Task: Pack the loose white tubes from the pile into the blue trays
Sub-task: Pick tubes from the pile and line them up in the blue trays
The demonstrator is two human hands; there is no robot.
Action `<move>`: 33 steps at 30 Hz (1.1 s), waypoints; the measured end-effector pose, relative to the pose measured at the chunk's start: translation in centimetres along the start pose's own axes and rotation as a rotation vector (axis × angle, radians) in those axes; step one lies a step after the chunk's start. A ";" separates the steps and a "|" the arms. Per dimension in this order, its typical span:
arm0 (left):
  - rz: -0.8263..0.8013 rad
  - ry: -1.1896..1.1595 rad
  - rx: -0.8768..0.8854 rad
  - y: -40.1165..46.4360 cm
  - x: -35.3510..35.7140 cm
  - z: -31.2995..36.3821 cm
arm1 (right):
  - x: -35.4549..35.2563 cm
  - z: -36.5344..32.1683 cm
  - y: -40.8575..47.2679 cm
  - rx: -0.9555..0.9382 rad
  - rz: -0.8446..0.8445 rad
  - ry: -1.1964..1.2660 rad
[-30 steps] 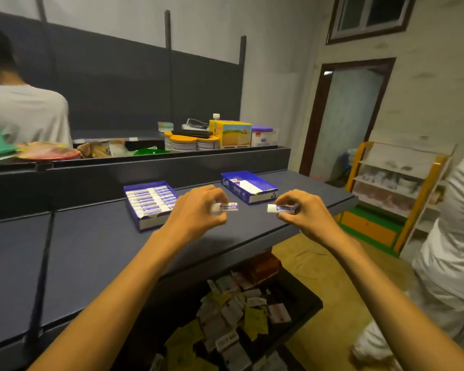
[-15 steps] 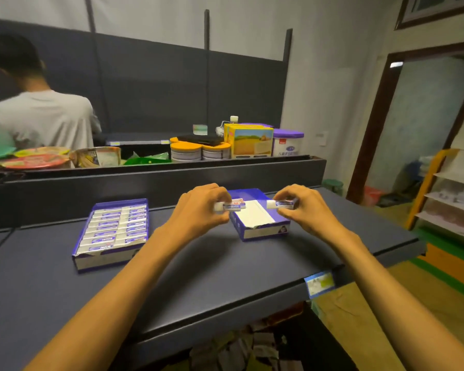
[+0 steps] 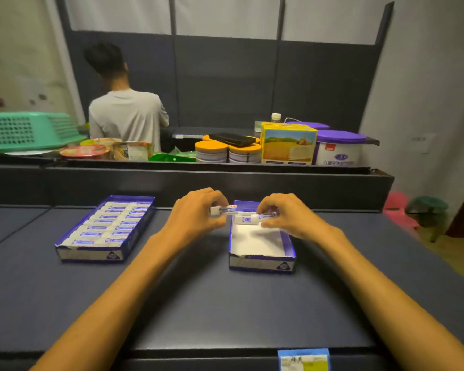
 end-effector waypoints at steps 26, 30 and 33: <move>0.016 0.040 -0.016 1.5 -1.5 -2.7 | 3.7 -1.4 3.9 -0.142 -0.111 -0.006; 0.018 0.034 -0.015 1.4 -1.5 -2.9 | 3.3 -2.0 3.7 -0.174 -0.056 -0.012; 0.012 0.019 -0.018 1.3 -1.4 -3.0 | 3.2 -2.5 3.6 -0.193 -0.051 -0.065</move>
Point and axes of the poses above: each hand's wrist, its own y-axis towards the middle knuckle, its own x-axis out of the palm, z = x × y, the point moved 5 cm from there along y, towards the middle knuckle, and after that the axes turned 7 degrees about -y, right-handed, at the moved point
